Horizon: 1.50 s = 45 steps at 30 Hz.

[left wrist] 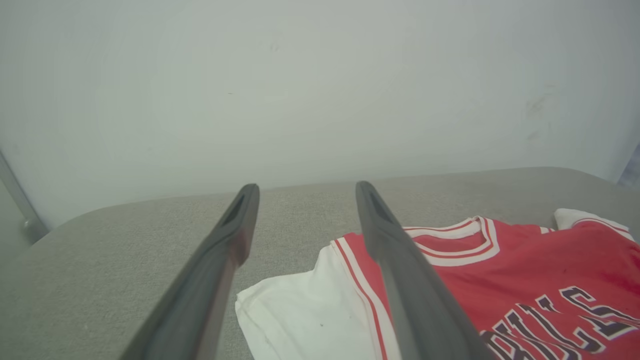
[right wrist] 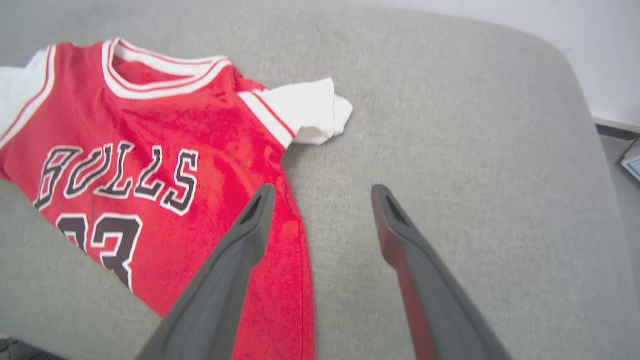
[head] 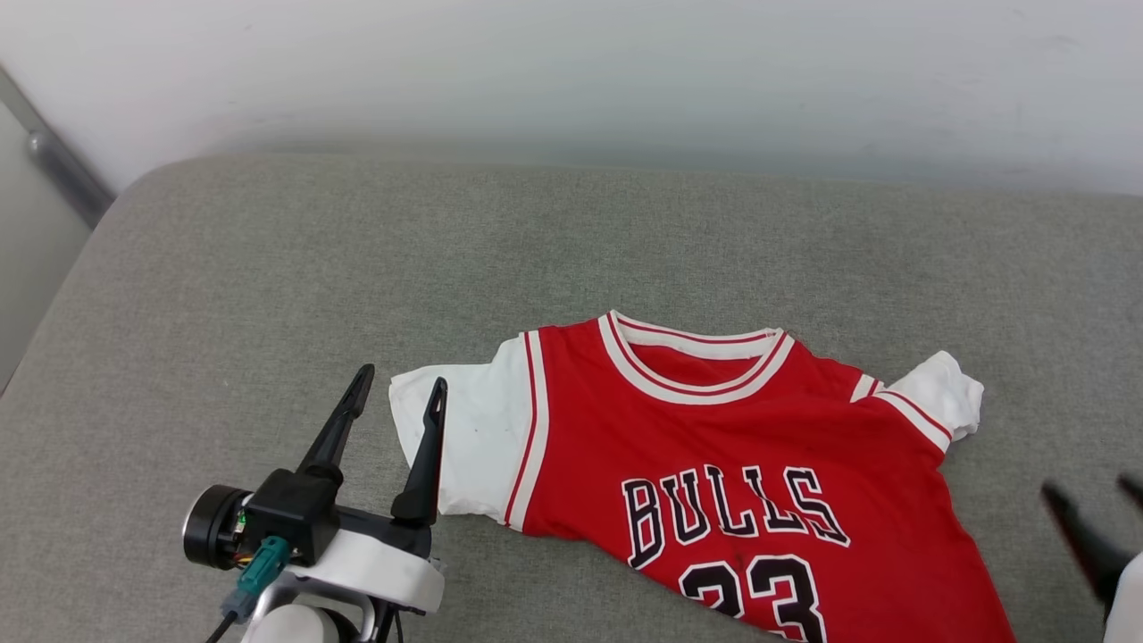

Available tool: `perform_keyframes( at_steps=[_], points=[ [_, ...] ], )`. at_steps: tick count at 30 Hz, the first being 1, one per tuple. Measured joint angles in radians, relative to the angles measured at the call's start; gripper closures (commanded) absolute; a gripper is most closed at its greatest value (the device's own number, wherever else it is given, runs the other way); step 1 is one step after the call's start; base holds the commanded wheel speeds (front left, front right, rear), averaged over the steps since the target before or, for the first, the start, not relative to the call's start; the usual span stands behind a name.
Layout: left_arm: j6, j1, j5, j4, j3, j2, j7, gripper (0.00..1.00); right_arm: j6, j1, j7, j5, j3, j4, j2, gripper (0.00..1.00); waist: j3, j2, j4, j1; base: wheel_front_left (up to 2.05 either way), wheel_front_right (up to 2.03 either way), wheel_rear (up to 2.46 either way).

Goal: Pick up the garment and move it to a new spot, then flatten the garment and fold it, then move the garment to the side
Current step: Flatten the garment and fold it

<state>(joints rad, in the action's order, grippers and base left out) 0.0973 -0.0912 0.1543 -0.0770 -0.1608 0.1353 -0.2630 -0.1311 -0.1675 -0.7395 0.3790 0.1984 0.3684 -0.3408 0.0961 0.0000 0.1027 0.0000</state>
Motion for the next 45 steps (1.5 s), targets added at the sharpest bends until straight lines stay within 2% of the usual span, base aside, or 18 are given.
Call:
perform_keyframes(
  at_steps=[3,6,9,12,14,18,19,20,23,26,31,35,45],
  points=[
    [0.002,0.000,0.007,0.008,0.008,0.000,0.000,0.00,0.000,0.074,0.141,0.000,0.040,0.012,0.044,0.00,0.007,0.0000,0.000,0.0000,0.00,0.00,0.00],
    [0.006,-0.005,0.009,0.013,0.015,0.006,0.000,0.00,0.000,0.100,0.255,-0.051,0.049,-0.009,0.070,0.00,0.019,0.0000,-0.002,0.0000,0.00,0.00,0.00],
    [0.008,-0.023,0.008,0.014,0.016,0.017,0.000,0.00,0.000,0.101,0.300,-0.064,0.021,-0.038,0.109,0.00,0.034,0.0000,-0.004,0.0000,0.00,0.00,0.00],
    [0.016,-0.053,0.032,0.001,0.012,0.039,0.038,0.00,0.000,0.100,0.321,-0.084,0.003,-0.046,0.119,0.00,0.055,0.0000,-0.007,0.0000,0.00,0.00,0.00],
    [0.024,-0.097,0.054,-0.007,-0.008,0.070,0.109,0.00,0.000,0.104,0.327,-0.096,0.000,-0.044,0.125,0.00,0.072,0.0000,-0.010,0.0000,0.00,0.00,0.00],
    [0.031,-0.223,0.114,-0.006,-0.068,0.178,0.301,0.00,0.000,0.129,0.333,-0.113,-0.010,-0.023,0.134,0.00,0.113,0.0000,-0.019,0.0000,0.00,0.00,0.00],
    [0.031,-0.223,0.114,-0.006,-0.068,0.178,0.301,0.00,0.000,0.129,0.333,-0.113,-0.010,-0.023,0.134,0.00,0.113,0.0000,-0.019,0.0000,0.00,0.00,0.00],
    [0.031,-0.309,0.191,0.011,-0.133,0.232,0.412,0.00,0.000,0.142,0.330,-0.121,-0.012,-0.010,0.138,0.00,0.135,0.0000,-0.025,0.0000,0.00,0.00,0.00],
    [0.032,-0.433,0.323,0.040,-0.256,0.311,0.599,0.00,0.000,0.154,0.323,-0.136,-0.019,0.006,0.143,0.00,0.167,0.0000,-0.039,0.0001,0.00,0.00,0.00],
    [0.032,-0.572,0.439,0.049,-0.338,0.386,0.758,0.00,0.000,0.170,0.317,-0.148,-0.032,0.018,0.148,0.00,0.201,0.0000,-0.057,0.0001,0.00,0.00,0.00],
    [0.032,-0.752,0.587,0.001,-0.455,0.426,0.965,0.00,0.000,0.196,0.323,-0.169,-0.050,0.022,0.167,0.00,0.255,0.0000,-0.104,0.0002,0.00,0.00,0.00],
    [0.032,-0.830,0.686,-0.056,-0.528,0.429,1.059,0.00,0.000,0.207,0.337,-0.177,-0.061,0.020,0.186,0.00,0.294,0.0000,-0.150,0.0001,0.00,0.00,0.00],
    [0.032,-0.939,0.730,-0.182,-0.685,0.494,1.105,0.00,0.000,0.212,0.376,-0.181,-0.084,0.002,0.226,0.00,0.383,0.0000,-0.262,0.0002,0.00,0.00,0.00]
  ],
)
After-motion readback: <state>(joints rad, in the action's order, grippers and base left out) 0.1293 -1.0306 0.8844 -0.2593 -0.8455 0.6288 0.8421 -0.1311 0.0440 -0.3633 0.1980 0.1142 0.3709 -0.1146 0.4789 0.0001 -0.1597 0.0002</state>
